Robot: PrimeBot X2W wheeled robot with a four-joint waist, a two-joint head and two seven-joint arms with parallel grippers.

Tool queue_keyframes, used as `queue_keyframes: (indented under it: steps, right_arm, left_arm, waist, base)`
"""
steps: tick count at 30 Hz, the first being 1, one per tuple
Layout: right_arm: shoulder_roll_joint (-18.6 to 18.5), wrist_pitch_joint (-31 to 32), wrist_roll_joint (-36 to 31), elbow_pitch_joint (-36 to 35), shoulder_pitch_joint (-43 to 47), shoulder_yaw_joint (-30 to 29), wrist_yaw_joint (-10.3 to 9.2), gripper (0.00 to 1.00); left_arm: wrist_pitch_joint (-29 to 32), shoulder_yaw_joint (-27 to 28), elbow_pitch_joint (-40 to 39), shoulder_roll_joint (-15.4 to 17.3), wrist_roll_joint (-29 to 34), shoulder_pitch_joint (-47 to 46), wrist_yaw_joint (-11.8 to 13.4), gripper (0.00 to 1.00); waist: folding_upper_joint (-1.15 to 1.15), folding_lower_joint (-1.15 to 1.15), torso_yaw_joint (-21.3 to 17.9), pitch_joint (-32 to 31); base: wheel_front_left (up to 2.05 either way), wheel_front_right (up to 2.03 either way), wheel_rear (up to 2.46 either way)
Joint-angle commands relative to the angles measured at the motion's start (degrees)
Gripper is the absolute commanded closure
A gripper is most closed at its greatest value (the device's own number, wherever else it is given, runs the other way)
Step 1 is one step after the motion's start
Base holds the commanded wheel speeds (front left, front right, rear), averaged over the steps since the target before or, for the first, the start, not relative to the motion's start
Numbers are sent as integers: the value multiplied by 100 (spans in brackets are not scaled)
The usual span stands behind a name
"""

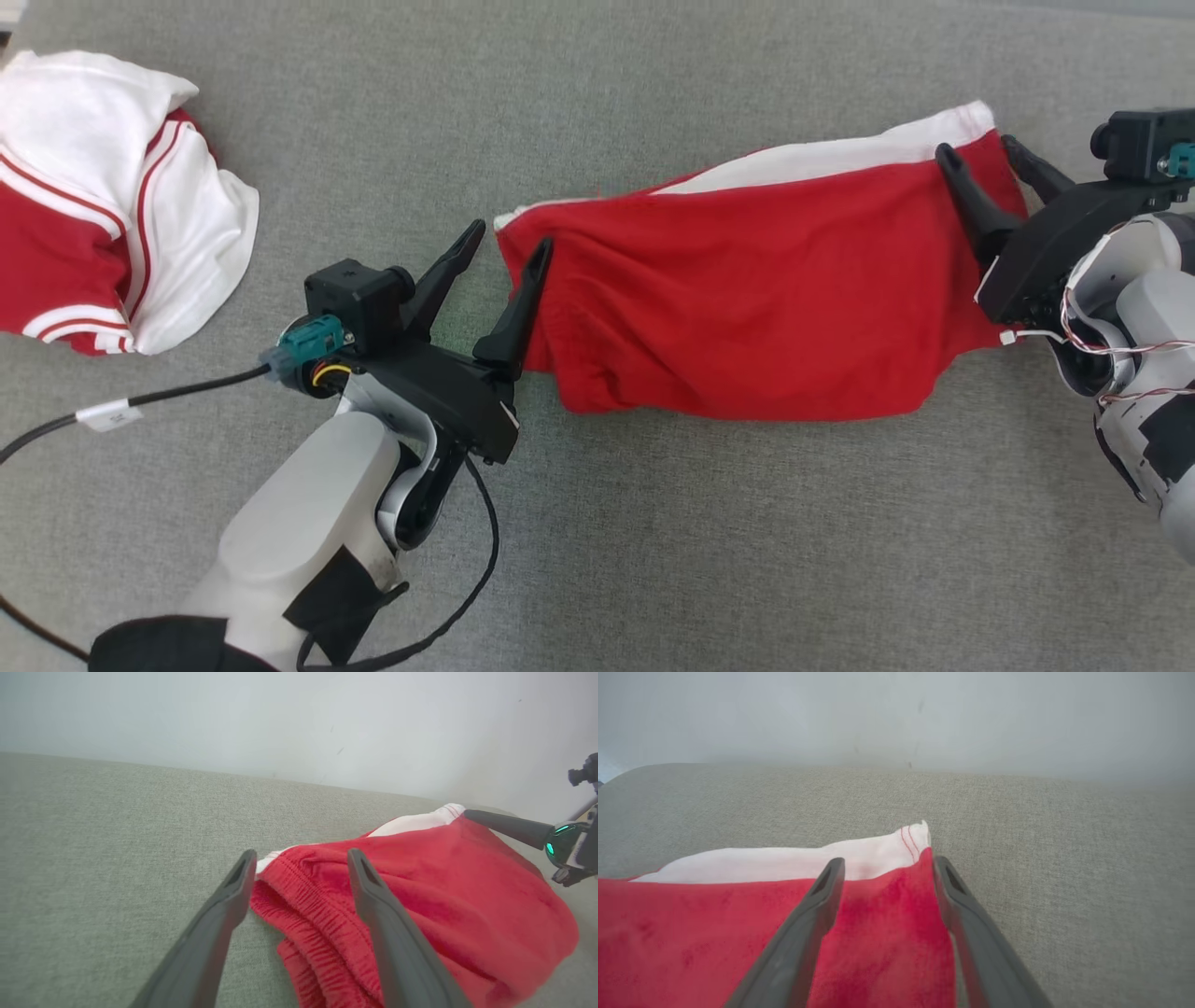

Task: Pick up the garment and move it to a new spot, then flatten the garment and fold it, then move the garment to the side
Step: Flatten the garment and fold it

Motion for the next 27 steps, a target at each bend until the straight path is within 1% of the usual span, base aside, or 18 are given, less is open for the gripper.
queue_keyframes:
  steps: [1, 4, 7, 11, 15, 18, 20, 23, 27]
  right_arm:
    - [11, -40, 53, 13, 48, 22, -15, 0]
    - [-48, -153, 158, 34, 154, 134, -15, 0]
    - [-102, -281, 288, 40, 293, 233, -15, 0]
    - [-188, -450, 452, 61, 564, 353, -15, 0]
    - [-233, -610, 648, 84, 859, 448, -15, 0]
    - [-246, -733, 785, 106, 1081, 488, -15, 0]
    - [-230, -802, 850, 106, 1223, 527, -15, 0]
    - [-228, -880, 959, 113, 1351, 564, -15, 0]
    - [-195, -895, 1050, 193, 1413, 625, -15, 0]
  left_arm:
    - [-23, 23, -14, -4, 35, 101, 14, 0]
    - [-23, 244, -132, -18, 265, 284, 15, 0]
    - [-23, 580, -399, -35, 595, 551, 78, 0]
    - [-19, 1236, -974, -109, 1168, 1082, 253, 0]
    - [-20, 1975, -1637, -278, 1790, 1773, 432, 0]
    - [-20, 2435, -2085, -451, 2269, 2318, 476, 0]
    - [-20, 2687, -2323, -571, 2538, 2643, 451, 0]
    - [-20, 2951, -2593, -676, 2972, 3066, 421, 0]
    - [-20, 3257, -2813, -809, 3393, 3532, 477, 0]
  waist:
    - [-1, 0, -49, -114]
    - [-1, 0, -78, -269]
    - [-1, 0, -100, -424]
    - [-1, 0, -128, -610]
    - [-1, 0, -149, -789]
    - [-1, 0, -136, -890]
    - [-1, 0, -116, -951]
    - [-1, 0, -96, -1005]
    - [-1, 0, -43, -1029]
  base:
    - [0, 0, 0]
    - [0, 0, 0]
    - [0, 0, 0]
    - [0, 0, 0]
    - [0, 0, 0]
    - [0, 0, 0]
    - [0, 0, 0]
    - [0, 0, 0]
    - [0, 0, 0]
